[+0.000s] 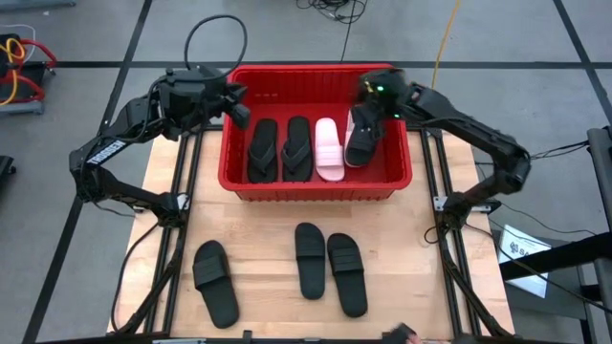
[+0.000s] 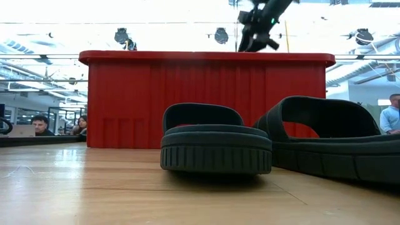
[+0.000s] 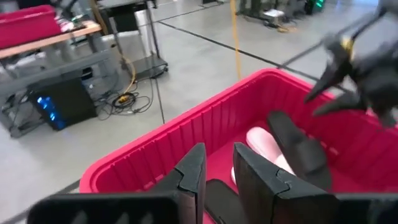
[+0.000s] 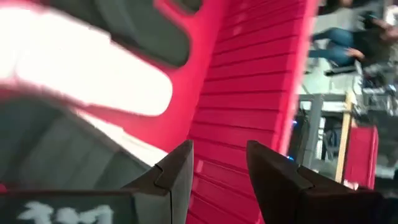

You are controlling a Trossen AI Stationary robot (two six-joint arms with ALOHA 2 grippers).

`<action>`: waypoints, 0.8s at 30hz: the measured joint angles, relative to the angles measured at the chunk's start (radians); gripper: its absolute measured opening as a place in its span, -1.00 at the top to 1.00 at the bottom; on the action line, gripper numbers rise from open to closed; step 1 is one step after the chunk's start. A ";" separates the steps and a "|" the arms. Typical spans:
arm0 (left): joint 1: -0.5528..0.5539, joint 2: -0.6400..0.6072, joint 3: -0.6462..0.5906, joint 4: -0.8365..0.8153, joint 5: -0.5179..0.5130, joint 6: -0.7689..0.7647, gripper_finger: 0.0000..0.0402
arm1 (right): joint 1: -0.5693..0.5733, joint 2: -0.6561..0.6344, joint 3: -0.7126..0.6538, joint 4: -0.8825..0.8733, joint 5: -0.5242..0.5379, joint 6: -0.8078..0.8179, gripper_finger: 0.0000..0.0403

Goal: Pick and place slides into bin
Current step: Put the black slide into the red bin

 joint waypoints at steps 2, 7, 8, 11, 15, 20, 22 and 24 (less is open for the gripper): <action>-0.004 0.000 0.000 -0.010 0.035 0.033 0.62 | 0.014 -0.052 0.000 -0.001 -0.001 0.080 0.31; -0.023 0.000 0.000 -0.092 0.108 0.047 0.62 | 0.060 -0.188 0.001 -0.017 -0.038 0.174 0.31; -0.034 0.000 0.000 -0.119 0.109 0.049 0.62 | 0.071 -0.213 0.001 -0.020 -0.061 0.184 0.31; -0.075 0.000 0.000 -0.223 0.108 0.050 0.62 | 0.105 -0.278 0.002 -0.033 -0.146 0.212 0.31; -0.156 0.000 0.000 -0.299 0.107 0.026 0.62 | 0.150 -0.347 -0.008 -0.062 -0.217 0.212 0.31; -0.288 0.000 0.000 -0.324 0.103 0.003 0.62 | 0.223 -0.417 -0.096 -0.070 -0.240 0.207 0.31; -0.343 0.000 0.000 -0.324 0.102 -0.016 0.62 | 0.258 -0.443 -0.131 -0.074 -0.239 0.216 0.31; -0.400 0.005 -0.011 -0.319 0.102 -0.023 0.62 | 0.292 -0.466 -0.160 -0.068 -0.239 0.253 0.31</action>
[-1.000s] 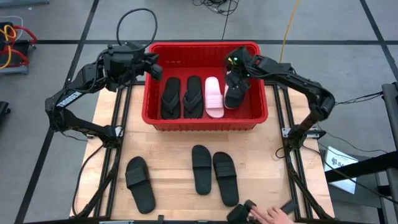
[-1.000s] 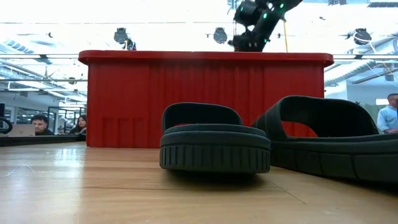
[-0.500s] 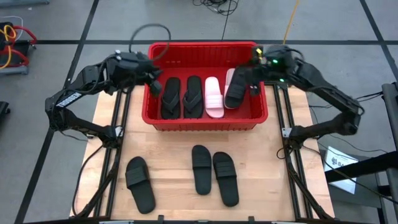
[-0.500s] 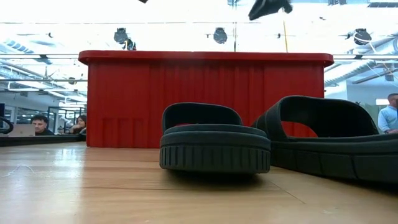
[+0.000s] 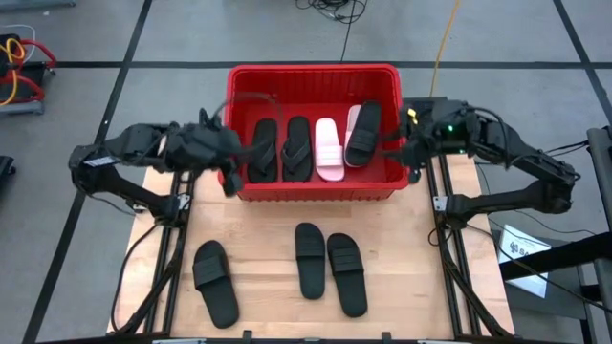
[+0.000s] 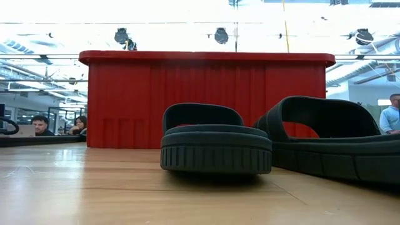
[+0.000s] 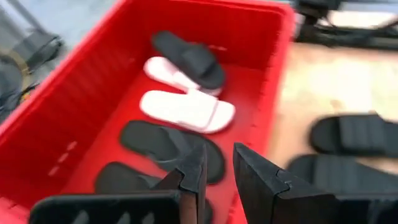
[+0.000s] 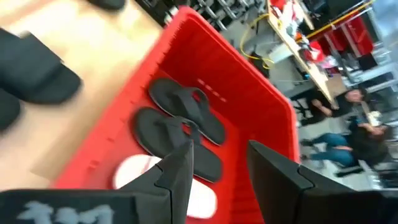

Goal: Pick and place slides into bin
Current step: Put the black slide into the red bin

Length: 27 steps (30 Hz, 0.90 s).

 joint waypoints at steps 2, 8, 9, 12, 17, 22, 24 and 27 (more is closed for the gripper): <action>-0.056 0.008 -0.023 -0.007 0.000 0.000 0.62 | 0.035 -0.019 -0.023 0.003 0.000 0.063 0.31; -0.207 0.020 -0.104 -0.022 0.013 -0.044 0.62 | 0.131 -0.052 -0.043 0.056 -0.014 0.292 0.31; -0.227 0.021 -0.114 -0.021 0.015 -0.062 0.62 | 0.143 -0.054 -0.043 0.063 -0.042 0.337 0.31; -0.279 0.020 -0.147 0.007 0.015 -0.106 0.62 | 0.170 -0.052 -0.043 0.070 -0.134 0.481 0.31; -0.357 0.021 -0.185 0.038 0.014 -0.143 0.62 | 0.229 -0.027 -0.044 0.056 -0.213 0.648 0.31; -0.410 0.032 -0.268 0.110 -0.001 -0.161 0.62 | 0.300 -0.014 -0.044 0.040 -0.274 0.734 0.31; -0.425 0.030 -0.307 0.170 -0.003 -0.167 0.62 | 0.332 -0.013 -0.044 0.035 -0.297 0.749 0.31; -0.443 0.027 -0.369 0.279 -0.021 -0.168 0.62 | 0.368 -0.015 -0.044 0.032 -0.331 0.750 0.31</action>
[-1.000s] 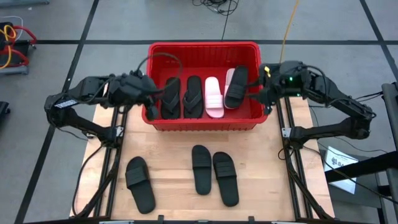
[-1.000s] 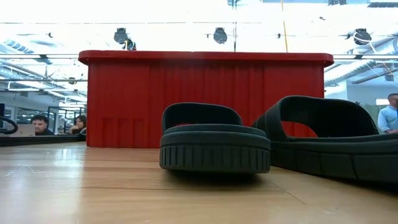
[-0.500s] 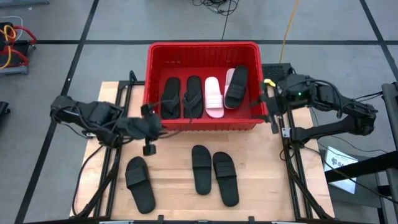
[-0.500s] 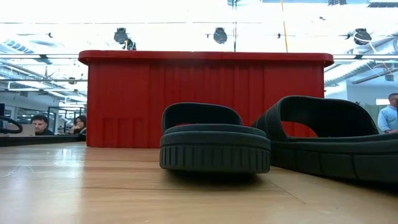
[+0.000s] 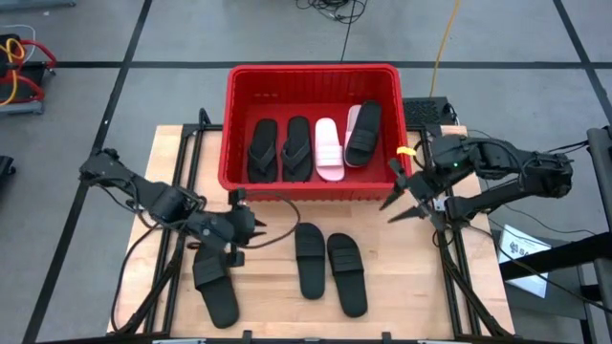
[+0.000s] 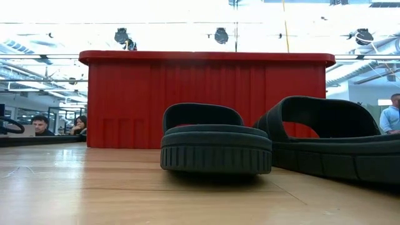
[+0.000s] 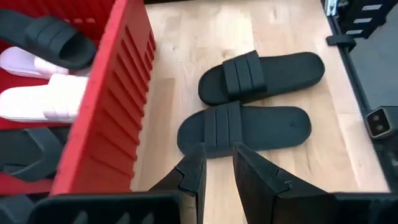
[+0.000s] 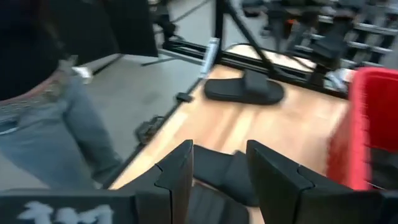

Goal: Pick and place slides into bin
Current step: Put the black slide into the red bin

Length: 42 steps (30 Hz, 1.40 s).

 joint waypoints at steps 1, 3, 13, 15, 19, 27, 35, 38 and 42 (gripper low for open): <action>-0.006 0.002 -0.022 0.028 -0.009 0.000 0.62 | 0.011 -0.003 0.000 -0.004 -0.017 0.001 0.31; -0.014 0.003 -0.058 0.086 -0.037 0.000 0.62 | 0.030 -0.010 0.000 -0.006 -0.043 0.001 0.31; -0.034 0.128 -0.118 0.179 -0.094 -0.026 0.62 | 0.076 -0.066 0.000 -0.052 -0.089 0.004 0.31; -0.038 0.181 -0.119 0.181 -0.091 -0.024 0.62 | 0.076 -0.071 0.000 -0.054 -0.088 0.004 0.31; -0.041 0.285 -0.119 0.212 -0.086 -0.006 0.62 | 0.076 -0.072 0.000 -0.054 -0.087 0.004 0.31; -0.042 0.429 -0.119 0.402 -0.074 0.001 0.62 | 0.076 -0.072 0.000 -0.056 -0.087 0.023 0.31; -0.042 0.530 -0.118 0.493 -0.075 0.000 0.62 | 0.076 -0.072 0.000 -0.057 -0.088 0.025 0.31; -0.042 0.568 -0.118 0.501 -0.091 0.000 0.62 | 0.076 -0.073 0.000 -0.058 -0.089 0.025 0.31; -0.046 0.593 -0.118 0.506 -0.163 0.001 0.62 | 0.076 -0.073 0.000 -0.059 -0.089 0.025 0.31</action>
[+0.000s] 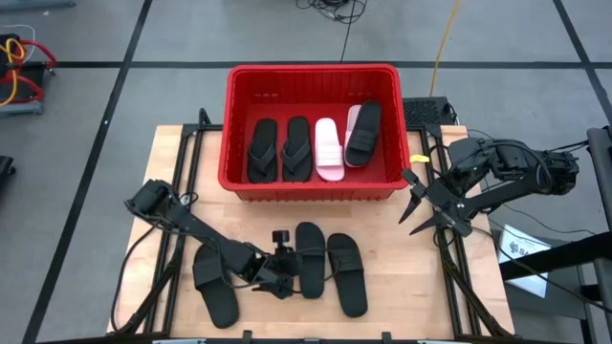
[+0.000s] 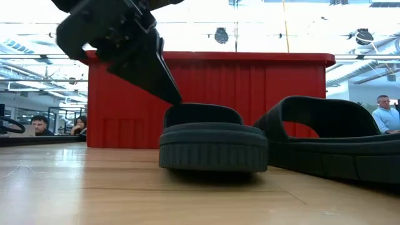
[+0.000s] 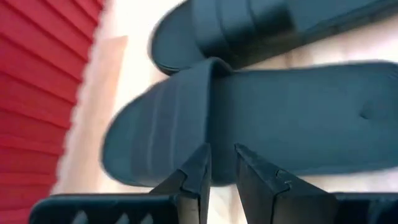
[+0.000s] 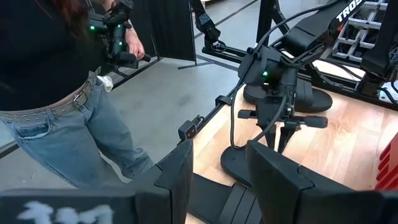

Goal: Pick and place slides into bin
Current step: Put the black slide into the red bin

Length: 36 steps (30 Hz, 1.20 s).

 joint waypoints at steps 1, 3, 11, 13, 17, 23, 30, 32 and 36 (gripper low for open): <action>-0.001 0.002 0.000 0.002 -0.022 0.001 0.62 | 0.000 0.000 0.000 0.000 0.000 0.000 0.31; -0.001 0.005 0.000 0.002 -0.056 0.001 0.62 | 0.000 0.000 0.000 0.000 0.000 0.000 0.31; 0.003 0.006 0.000 0.001 -0.082 0.048 0.62 | 0.000 0.000 0.000 0.000 0.000 0.030 0.31; 0.004 0.010 0.000 0.002 -0.063 0.045 0.62 | 0.000 0.000 0.000 0.000 0.000 0.028 0.31; 0.001 0.013 0.000 0.002 -0.057 0.050 0.62 | 0.000 0.000 0.000 0.000 0.000 0.025 0.31; 0.000 0.020 0.001 0.005 -0.058 0.049 0.62 | 0.000 0.000 0.000 0.000 0.001 0.023 0.31; 0.004 0.047 0.001 0.012 -0.106 0.049 0.62 | 0.000 0.000 0.000 0.001 0.001 0.023 0.31; 0.005 0.047 0.001 0.010 -0.140 0.049 0.62 | 0.000 0.000 0.000 0.002 0.002 0.023 0.31; 0.007 0.048 0.000 0.000 -0.204 0.053 0.62 | 0.000 0.000 0.000 0.002 0.002 0.023 0.31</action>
